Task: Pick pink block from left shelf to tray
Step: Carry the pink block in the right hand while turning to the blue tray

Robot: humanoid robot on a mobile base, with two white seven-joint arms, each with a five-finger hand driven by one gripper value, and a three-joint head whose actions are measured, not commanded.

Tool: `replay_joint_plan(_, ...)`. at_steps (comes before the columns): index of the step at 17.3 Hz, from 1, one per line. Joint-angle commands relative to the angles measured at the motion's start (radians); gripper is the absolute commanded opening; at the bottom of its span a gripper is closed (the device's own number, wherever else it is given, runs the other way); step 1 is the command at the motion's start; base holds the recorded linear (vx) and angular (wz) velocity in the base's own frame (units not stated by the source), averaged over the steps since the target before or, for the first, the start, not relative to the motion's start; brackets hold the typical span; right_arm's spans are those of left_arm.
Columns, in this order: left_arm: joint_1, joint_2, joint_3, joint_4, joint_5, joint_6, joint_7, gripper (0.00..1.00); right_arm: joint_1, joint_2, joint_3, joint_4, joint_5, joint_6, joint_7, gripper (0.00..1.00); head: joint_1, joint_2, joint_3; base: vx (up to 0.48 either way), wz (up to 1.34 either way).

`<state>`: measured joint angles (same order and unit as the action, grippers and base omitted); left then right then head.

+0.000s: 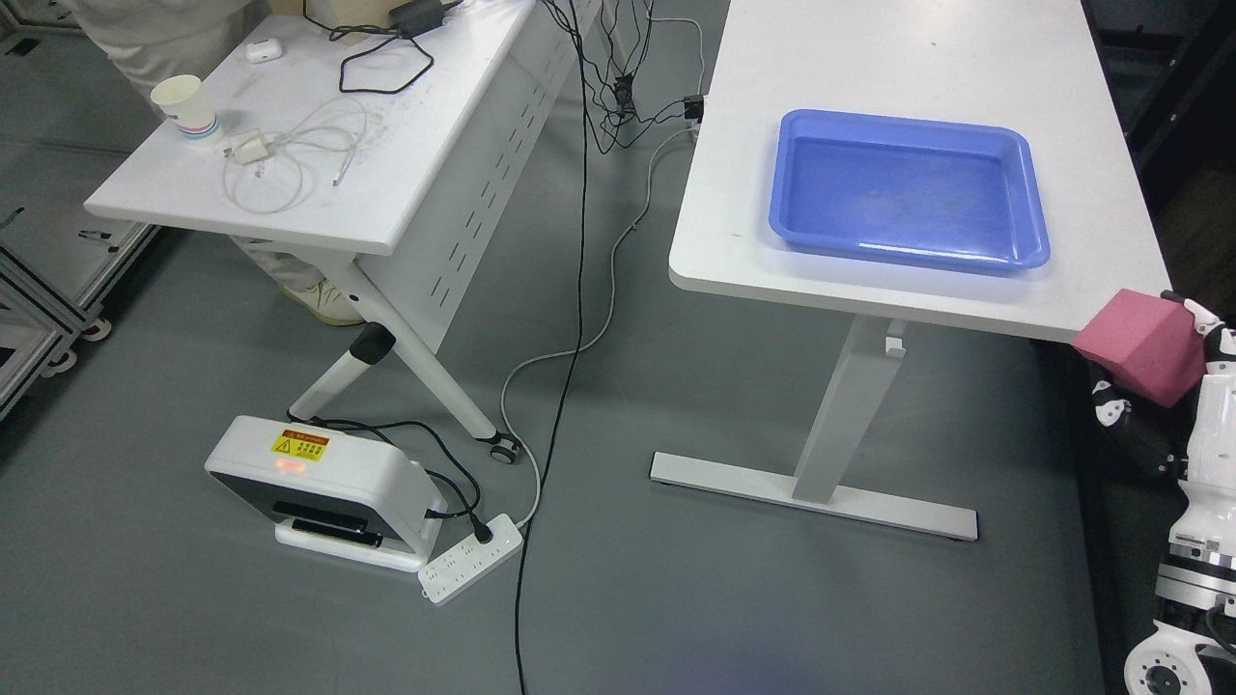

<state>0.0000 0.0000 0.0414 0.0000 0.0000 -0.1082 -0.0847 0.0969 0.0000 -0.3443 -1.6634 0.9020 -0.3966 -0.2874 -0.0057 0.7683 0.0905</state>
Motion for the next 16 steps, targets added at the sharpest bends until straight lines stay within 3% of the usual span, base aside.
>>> replay_joint_plan(1,-0.032,0.017,0.000,-0.017,0.000,-0.001,0.000,1.00,0.006,-0.017,0.037,0.001,0.002,0.002,0.039,0.04,0.0000,0.000,0.000,0.315,0.00)
replay_joint_plan(8,-0.032,0.017,0.000,-0.017,-0.002,-0.001,0.000,1.00,0.004,-0.017,0.094,-0.001,0.002,0.021,0.129,0.05,0.0000,0.000,0.000,0.314,-0.01)
replay_joint_plan(11,-0.032,0.017,0.000,-0.017,-0.002,-0.001,0.000,1.00,-0.003,-0.017,0.122,-0.001,0.012,0.054,0.262,0.10,0.0000,0.000,0.000,0.301,-0.04)
replay_joint_plan(16,-0.032,0.017,0.000,-0.017,0.000,-0.001,0.000,1.00,-0.006,-0.017,0.168,-0.001,0.060,0.056,0.359,0.12,0.0000,0.000,0.000,0.259,-0.03)
